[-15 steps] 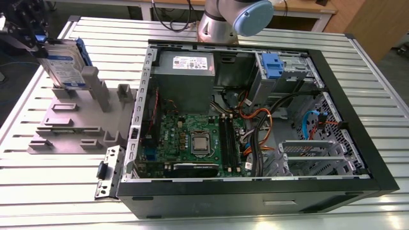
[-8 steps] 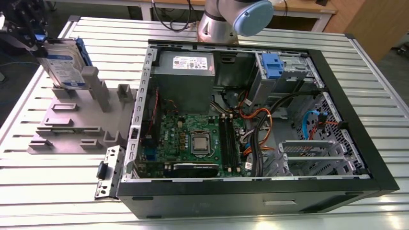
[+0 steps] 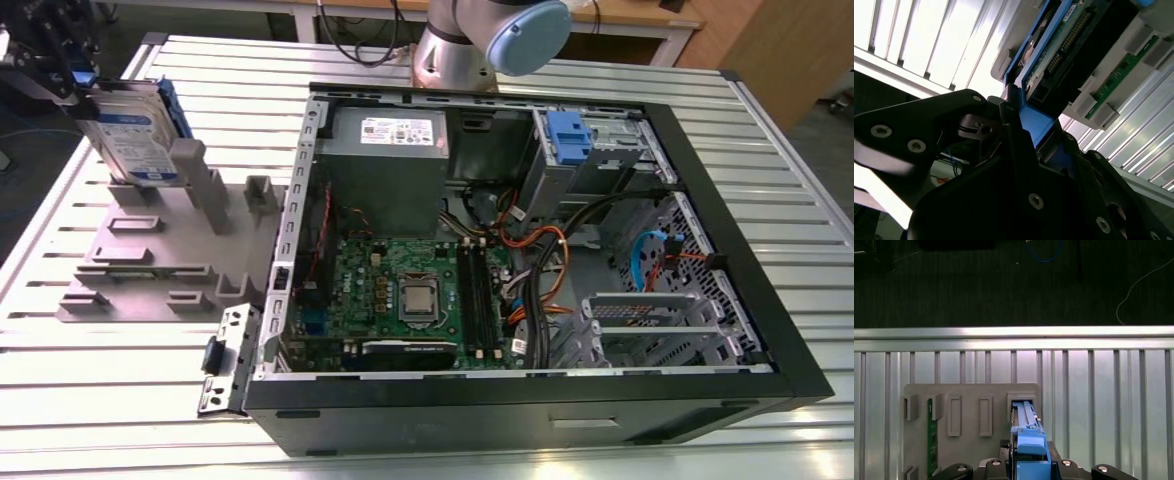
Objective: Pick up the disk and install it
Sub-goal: 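Pick up the disk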
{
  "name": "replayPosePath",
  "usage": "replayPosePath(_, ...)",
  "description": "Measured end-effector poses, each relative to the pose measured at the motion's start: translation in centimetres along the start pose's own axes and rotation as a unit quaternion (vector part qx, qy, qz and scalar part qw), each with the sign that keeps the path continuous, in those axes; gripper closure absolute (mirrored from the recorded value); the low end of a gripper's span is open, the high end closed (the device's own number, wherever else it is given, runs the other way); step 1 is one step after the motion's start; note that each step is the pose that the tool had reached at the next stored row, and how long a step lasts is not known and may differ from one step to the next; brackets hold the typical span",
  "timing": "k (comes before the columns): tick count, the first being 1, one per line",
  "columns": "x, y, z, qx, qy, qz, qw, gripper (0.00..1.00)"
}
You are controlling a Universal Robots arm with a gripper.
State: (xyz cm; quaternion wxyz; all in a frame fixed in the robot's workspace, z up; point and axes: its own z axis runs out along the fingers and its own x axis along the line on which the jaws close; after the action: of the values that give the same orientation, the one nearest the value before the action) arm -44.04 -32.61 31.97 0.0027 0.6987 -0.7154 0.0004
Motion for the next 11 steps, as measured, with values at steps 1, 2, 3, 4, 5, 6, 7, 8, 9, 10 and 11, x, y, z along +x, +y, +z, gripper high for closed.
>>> replayPosePath(1, 0.0, 0.0, 0.0, 0.0, 0.0001, 0.0, 1.0, 0.64)
replayPosePath(2, 0.0, 0.0, 0.0, 0.0, 0.0001, 0.0, 1.0, 0.64)
replayPosePath(3, 0.0, 0.0, 0.0, 0.0, 0.0001, 0.0, 1.0, 0.64)
replayPosePath(4, 0.0, 0.0, 0.0, 0.0, 0.0001, 0.0, 1.0, 0.64)
replayPosePath(5, 0.0, 0.0, 0.0, 0.0, 0.0001, 0.0, 1.0, 0.64)
replayPosePath(6, 0.0, 0.0, 0.0, 0.0, 0.0005, 0.0, 1.0, 0.64)
replayPosePath(7, 0.0, 0.0, 0.0, 0.0, 0.0007, 0.0, 1.0, 0.64)
replayPosePath(8, 0.0, 0.0, 0.0, 0.0, 0.0008, 0.0, 1.0, 0.64)
replayPosePath(9, 0.0, 0.0, 0.0, 0.0, 0.0009, 0.0, 1.0, 0.64)
replayPosePath(10, 0.0, 0.0, 0.0, 0.0, 0.0009, 0.0, 1.0, 0.64)
replayPosePath(11, 0.0, 0.0, 0.0, 0.0, 0.0009, 0.0, 1.0, 0.64)
